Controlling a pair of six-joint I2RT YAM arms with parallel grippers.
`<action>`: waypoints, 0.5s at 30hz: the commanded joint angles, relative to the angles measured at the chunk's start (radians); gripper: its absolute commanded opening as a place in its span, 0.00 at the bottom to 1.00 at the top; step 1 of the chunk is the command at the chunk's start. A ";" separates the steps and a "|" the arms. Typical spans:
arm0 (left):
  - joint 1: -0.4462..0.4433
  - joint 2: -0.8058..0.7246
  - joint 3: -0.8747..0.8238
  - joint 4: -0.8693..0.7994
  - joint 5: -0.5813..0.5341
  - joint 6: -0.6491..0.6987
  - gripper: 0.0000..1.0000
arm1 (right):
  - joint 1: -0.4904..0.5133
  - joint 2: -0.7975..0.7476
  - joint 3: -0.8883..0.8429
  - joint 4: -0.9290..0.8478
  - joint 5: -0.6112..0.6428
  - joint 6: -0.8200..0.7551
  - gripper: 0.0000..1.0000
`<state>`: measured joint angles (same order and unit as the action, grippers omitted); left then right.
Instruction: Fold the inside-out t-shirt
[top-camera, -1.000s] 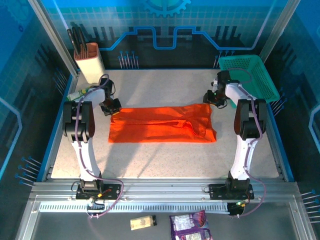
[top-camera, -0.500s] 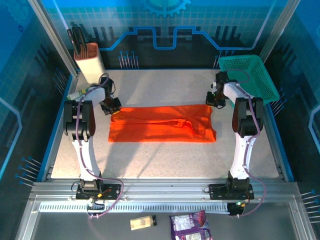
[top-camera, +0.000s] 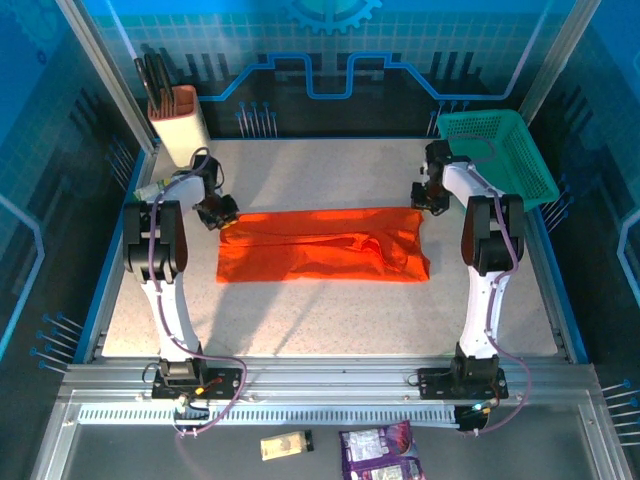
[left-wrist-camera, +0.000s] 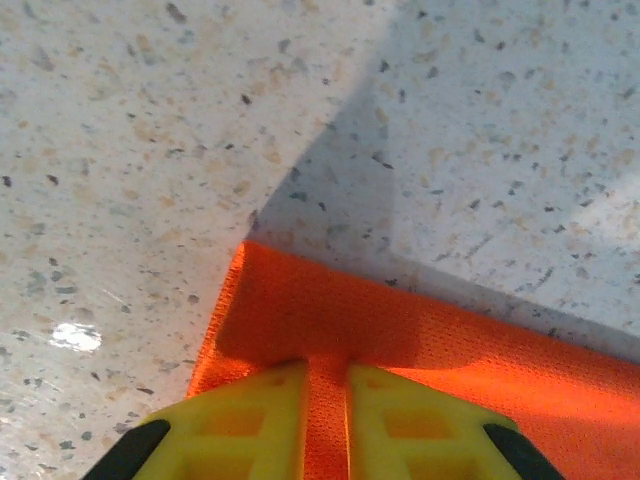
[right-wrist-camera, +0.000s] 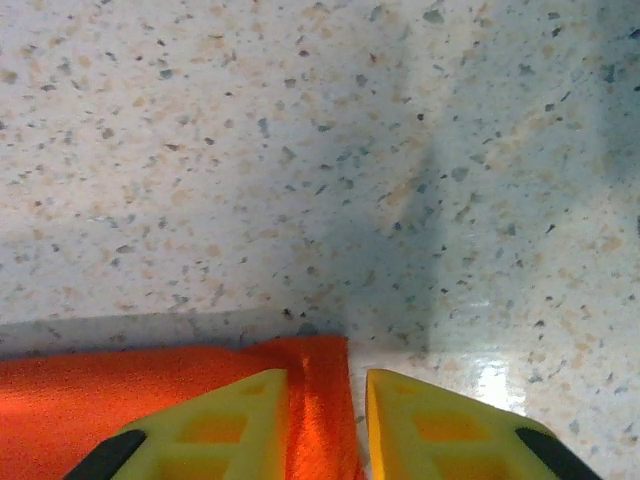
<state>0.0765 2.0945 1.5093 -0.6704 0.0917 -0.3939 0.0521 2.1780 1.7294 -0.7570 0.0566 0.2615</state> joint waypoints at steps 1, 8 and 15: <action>-0.022 -0.079 0.000 -0.032 0.040 0.008 0.19 | 0.033 -0.127 -0.016 -0.045 -0.002 0.001 0.29; -0.098 -0.184 -0.096 -0.065 0.035 0.000 0.18 | 0.095 -0.200 -0.168 -0.062 -0.186 0.000 0.30; -0.114 -0.241 -0.295 -0.038 -0.028 0.000 0.17 | 0.092 -0.185 -0.282 0.017 -0.329 0.005 0.35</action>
<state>-0.0544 1.8660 1.2724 -0.6872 0.0994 -0.3935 0.1501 1.9755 1.4731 -0.7666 -0.1692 0.2619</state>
